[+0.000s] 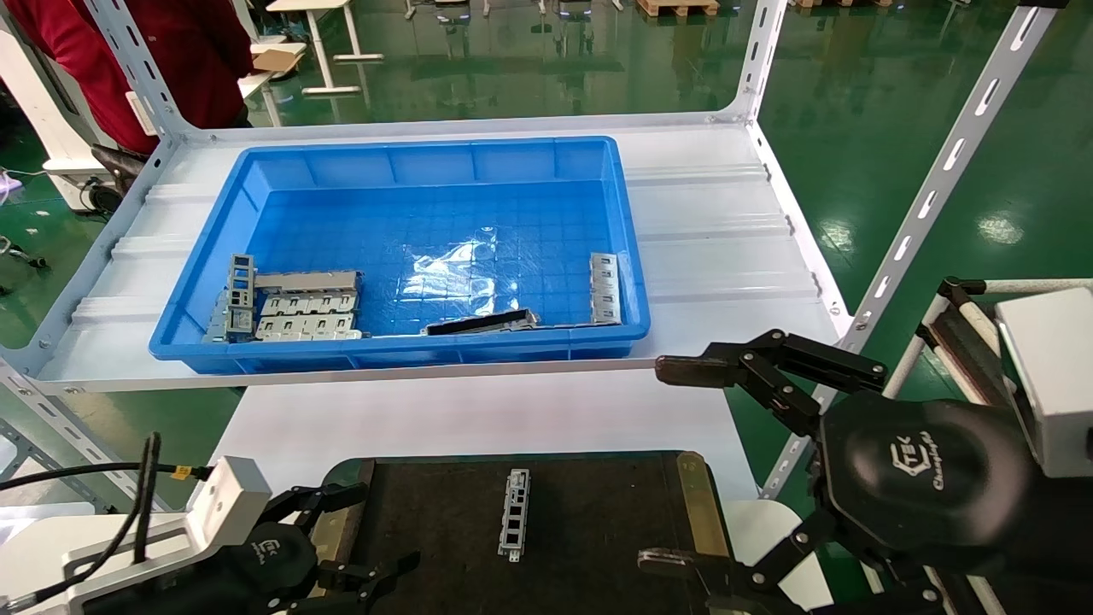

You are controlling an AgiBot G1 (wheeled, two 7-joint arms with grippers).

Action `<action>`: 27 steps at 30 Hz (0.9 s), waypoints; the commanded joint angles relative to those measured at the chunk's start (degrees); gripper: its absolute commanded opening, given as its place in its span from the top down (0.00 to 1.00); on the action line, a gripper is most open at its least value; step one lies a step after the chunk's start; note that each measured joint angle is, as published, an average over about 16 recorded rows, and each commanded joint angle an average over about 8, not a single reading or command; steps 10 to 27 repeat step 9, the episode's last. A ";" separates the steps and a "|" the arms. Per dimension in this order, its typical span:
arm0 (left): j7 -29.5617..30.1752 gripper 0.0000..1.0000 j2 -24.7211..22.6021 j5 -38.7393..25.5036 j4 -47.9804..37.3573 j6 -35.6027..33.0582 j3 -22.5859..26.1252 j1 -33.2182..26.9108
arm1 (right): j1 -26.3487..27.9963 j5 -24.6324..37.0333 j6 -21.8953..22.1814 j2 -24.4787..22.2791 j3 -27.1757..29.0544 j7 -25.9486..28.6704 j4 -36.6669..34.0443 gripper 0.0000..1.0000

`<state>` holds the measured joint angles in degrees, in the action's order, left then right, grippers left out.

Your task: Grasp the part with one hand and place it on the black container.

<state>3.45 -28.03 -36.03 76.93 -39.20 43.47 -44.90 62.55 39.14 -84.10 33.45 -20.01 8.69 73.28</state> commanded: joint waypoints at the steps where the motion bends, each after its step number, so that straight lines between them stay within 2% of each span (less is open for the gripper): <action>1: -1.03 0.00 0.94 0.74 0.02 -1.13 -0.73 0.50 | 0.00 0.00 0.00 0.00 0.00 0.00 0.00 0.00; 9: -2.21 0.00 2.44 2.26 0.24 -3.69 -1.77 1.04 | 0.00 -0.01 0.00 0.00 -0.01 0.00 0.00 0.00; 27: -2.21 0.00 2.44 2.26 0.24 -3.69 -1.77 1.04 | 0.00 -0.01 0.00 0.00 -0.01 0.00 0.00 0.00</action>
